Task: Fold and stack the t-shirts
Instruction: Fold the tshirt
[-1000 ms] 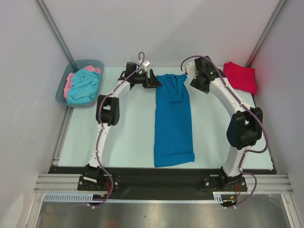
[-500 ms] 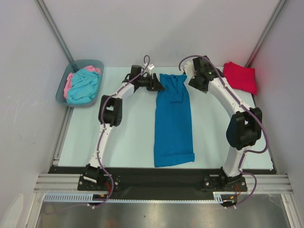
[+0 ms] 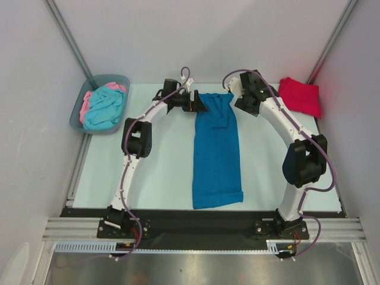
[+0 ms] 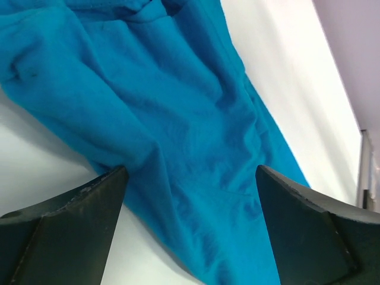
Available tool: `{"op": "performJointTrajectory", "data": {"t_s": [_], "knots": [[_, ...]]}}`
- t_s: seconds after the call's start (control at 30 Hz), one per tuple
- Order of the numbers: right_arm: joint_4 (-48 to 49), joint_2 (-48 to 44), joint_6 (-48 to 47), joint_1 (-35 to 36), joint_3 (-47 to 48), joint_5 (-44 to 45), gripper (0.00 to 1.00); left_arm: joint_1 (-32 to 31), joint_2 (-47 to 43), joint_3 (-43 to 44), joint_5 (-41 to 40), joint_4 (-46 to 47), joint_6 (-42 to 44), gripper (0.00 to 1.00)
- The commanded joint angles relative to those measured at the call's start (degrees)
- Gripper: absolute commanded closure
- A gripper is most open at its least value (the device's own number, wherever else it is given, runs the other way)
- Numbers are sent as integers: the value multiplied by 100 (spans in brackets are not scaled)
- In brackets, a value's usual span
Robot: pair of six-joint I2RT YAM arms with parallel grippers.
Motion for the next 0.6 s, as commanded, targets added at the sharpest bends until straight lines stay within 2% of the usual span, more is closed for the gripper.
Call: {"op": "performJointTrajectory", "data": {"t_s": [0.0,0.23,0.3,0.47,0.57], "knots": [[95,-332,10,11,18,68,15,16,-552,-114,-558,-266,621,2],[113,-305,28,20,0,86,15,25,-535,79,-1550,-381,938,1],[113,-305,2,20,0,85,14,34,-386,359,-1744,-468,895,0],[139,-244,-16,20,79,103,14,8,-78,1001,-1938,-829,815,0],[130,-200,2,37,176,86,14,-19,-95,959,-1991,-873,824,0]]}}
